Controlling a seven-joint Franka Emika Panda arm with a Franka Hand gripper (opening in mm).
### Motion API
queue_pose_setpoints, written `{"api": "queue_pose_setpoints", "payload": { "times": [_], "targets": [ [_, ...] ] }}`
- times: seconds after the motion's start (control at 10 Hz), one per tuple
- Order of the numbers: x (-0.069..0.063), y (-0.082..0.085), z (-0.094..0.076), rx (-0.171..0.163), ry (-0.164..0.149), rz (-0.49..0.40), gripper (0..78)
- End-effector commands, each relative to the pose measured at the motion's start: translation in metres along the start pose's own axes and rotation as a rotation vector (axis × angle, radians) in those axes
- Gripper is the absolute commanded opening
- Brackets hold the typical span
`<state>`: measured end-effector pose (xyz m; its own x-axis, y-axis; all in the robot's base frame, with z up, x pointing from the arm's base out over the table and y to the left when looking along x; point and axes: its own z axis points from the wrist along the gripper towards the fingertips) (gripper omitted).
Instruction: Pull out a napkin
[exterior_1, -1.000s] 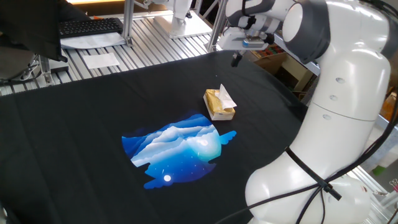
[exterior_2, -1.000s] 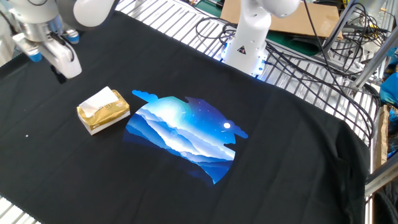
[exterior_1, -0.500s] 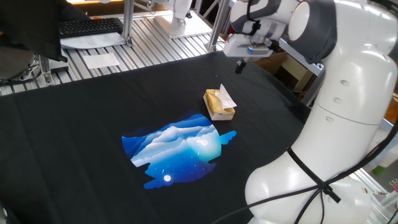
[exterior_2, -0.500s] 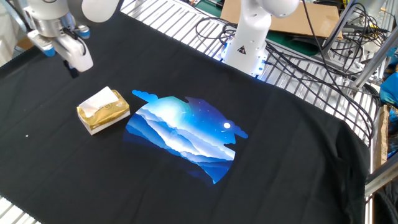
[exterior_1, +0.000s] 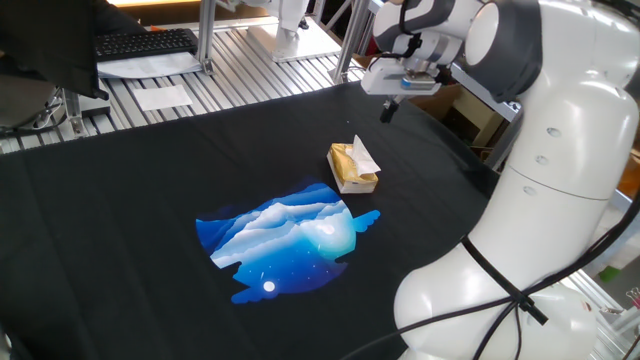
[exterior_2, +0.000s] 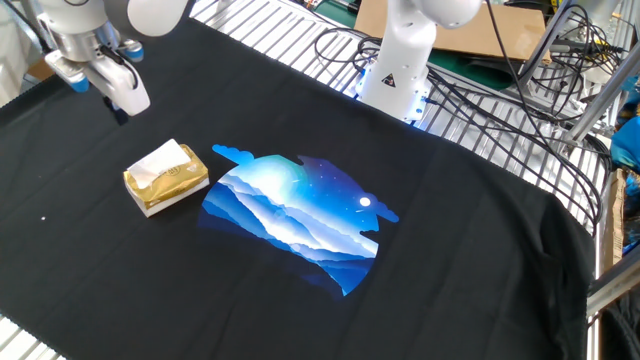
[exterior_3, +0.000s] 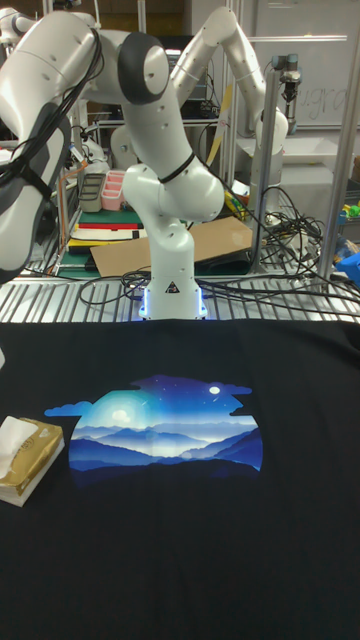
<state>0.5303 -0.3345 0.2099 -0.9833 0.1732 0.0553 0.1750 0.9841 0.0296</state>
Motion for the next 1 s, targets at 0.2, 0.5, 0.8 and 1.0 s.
{"api": "queue_pose_setpoints", "payload": {
  "times": [0.2, 0.5, 0.8, 1.0],
  "targets": [
    [0.0, -0.001, -0.002, 0.021, -0.017, -0.009, 0.0],
    [0.014, 0.0, 0.011, 0.005, -0.022, 0.012, 0.0],
    [0.021, -0.008, 0.024, 0.002, 0.004, -0.02, 0.0],
    [0.019, -0.013, 0.028, 0.003, 0.003, -0.035, 0.0]
  ]
}}
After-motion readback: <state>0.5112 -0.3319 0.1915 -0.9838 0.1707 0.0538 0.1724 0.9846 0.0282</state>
